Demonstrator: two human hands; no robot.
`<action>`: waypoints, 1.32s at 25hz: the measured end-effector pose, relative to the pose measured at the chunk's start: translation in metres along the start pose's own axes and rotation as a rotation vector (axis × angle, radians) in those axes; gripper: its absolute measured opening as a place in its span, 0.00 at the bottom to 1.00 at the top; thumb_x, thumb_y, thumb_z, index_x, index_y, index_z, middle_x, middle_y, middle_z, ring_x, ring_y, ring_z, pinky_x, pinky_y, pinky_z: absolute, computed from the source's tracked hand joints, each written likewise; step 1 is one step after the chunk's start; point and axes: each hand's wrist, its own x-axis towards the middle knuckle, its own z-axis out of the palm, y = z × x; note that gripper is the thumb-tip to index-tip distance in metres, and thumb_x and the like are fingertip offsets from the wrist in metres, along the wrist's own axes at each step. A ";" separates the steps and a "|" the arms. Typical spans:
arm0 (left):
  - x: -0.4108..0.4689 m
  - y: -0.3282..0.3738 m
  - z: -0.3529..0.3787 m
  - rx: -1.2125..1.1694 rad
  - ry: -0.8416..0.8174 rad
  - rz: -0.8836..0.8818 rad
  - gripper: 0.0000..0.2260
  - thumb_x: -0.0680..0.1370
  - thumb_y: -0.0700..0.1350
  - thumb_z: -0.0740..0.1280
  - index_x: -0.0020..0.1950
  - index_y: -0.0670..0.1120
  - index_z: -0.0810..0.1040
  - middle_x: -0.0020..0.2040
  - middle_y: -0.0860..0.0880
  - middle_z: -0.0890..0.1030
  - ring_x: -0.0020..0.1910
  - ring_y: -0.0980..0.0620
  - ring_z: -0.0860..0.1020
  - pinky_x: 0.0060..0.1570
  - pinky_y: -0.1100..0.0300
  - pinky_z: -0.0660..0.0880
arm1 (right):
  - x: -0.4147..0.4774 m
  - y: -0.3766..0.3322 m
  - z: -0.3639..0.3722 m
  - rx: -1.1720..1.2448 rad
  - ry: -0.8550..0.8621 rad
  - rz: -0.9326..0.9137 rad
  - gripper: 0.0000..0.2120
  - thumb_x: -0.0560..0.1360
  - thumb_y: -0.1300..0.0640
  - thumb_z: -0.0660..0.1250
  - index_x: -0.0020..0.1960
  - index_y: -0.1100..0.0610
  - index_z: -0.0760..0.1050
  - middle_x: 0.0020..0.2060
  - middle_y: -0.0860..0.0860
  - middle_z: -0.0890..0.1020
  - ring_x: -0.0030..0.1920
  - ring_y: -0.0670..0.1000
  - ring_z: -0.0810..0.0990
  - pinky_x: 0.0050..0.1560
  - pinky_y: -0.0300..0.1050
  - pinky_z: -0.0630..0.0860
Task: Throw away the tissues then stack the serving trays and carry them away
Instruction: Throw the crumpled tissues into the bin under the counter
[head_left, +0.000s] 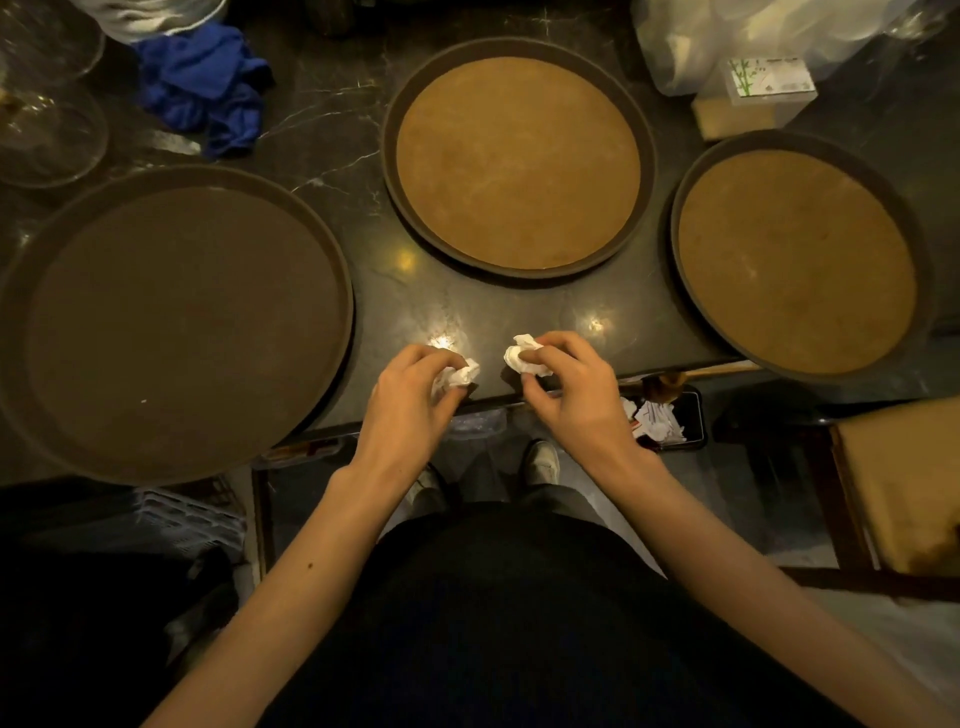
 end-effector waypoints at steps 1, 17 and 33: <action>-0.003 -0.001 -0.002 -0.025 -0.005 0.009 0.09 0.74 0.42 0.73 0.53 0.49 0.81 0.51 0.54 0.76 0.49 0.57 0.75 0.50 0.71 0.67 | -0.006 -0.005 0.000 0.031 0.031 0.019 0.10 0.73 0.63 0.71 0.55 0.61 0.81 0.53 0.53 0.78 0.50 0.46 0.78 0.50 0.39 0.78; -0.093 0.092 0.057 -0.024 -0.022 0.148 0.10 0.72 0.43 0.74 0.52 0.49 0.80 0.51 0.51 0.78 0.49 0.57 0.76 0.48 0.75 0.67 | -0.160 0.020 -0.068 0.130 0.342 0.125 0.09 0.73 0.63 0.73 0.53 0.60 0.82 0.54 0.52 0.80 0.55 0.42 0.76 0.55 0.32 0.72; -0.244 0.281 0.240 0.028 -0.281 0.391 0.12 0.72 0.47 0.75 0.54 0.51 0.80 0.53 0.52 0.78 0.51 0.57 0.75 0.52 0.63 0.72 | -0.429 0.145 -0.203 0.107 0.664 0.392 0.08 0.72 0.64 0.73 0.50 0.61 0.83 0.51 0.54 0.81 0.51 0.43 0.77 0.53 0.27 0.69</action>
